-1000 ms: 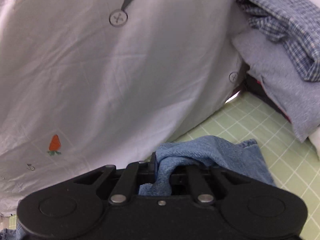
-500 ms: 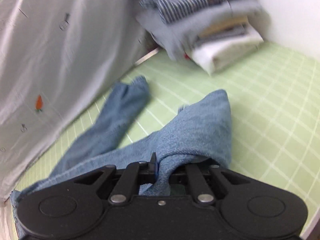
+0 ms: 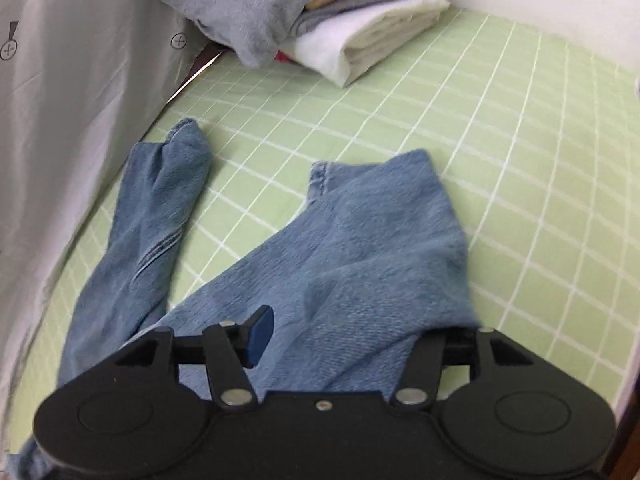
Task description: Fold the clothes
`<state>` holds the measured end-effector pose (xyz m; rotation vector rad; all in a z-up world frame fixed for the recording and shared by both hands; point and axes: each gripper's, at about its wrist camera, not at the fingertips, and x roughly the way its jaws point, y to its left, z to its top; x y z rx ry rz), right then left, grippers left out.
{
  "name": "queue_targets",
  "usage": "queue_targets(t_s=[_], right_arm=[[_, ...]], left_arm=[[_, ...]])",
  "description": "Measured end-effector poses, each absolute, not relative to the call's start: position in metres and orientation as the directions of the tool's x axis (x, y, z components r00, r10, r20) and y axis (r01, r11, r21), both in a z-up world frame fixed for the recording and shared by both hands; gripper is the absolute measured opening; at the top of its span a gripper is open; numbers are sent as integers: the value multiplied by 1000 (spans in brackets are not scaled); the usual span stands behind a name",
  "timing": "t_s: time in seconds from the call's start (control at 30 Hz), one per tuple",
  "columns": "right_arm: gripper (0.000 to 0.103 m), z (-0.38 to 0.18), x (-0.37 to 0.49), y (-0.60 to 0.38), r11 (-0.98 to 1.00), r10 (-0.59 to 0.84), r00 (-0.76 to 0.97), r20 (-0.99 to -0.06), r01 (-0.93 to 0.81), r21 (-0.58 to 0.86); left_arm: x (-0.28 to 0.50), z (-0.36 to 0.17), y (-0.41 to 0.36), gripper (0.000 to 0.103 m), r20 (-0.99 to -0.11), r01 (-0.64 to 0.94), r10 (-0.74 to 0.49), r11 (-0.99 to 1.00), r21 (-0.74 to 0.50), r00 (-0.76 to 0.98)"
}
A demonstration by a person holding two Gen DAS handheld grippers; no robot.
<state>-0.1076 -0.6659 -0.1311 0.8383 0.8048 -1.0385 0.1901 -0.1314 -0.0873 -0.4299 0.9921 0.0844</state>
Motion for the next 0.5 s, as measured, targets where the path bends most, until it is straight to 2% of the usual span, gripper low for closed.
queue_targets(t_s=[0.1, 0.17, 0.3, 0.5], right_arm=[[59, -113, -97, -654, 293, -536, 192, -822, 956, 33], [63, -108, -90, -650, 303, -592, 158, -790, 952, -37], [63, -102, -75, -652, 315, -666, 95, -740, 935, -164], [63, -87, -69, -673, 247, -697, 62, -714, 956, -158]], left_arm=[[223, -98, -150, 85, -839, -252, -126, 921, -297, 529], [241, -106, -161, 86, -847, -245, -122, 927, -283, 517], [251, -120, -166, 90, -865, -260, -122, 925, -277, 486], [267, -140, -173, 94, -890, -283, -123, 921, -267, 440]])
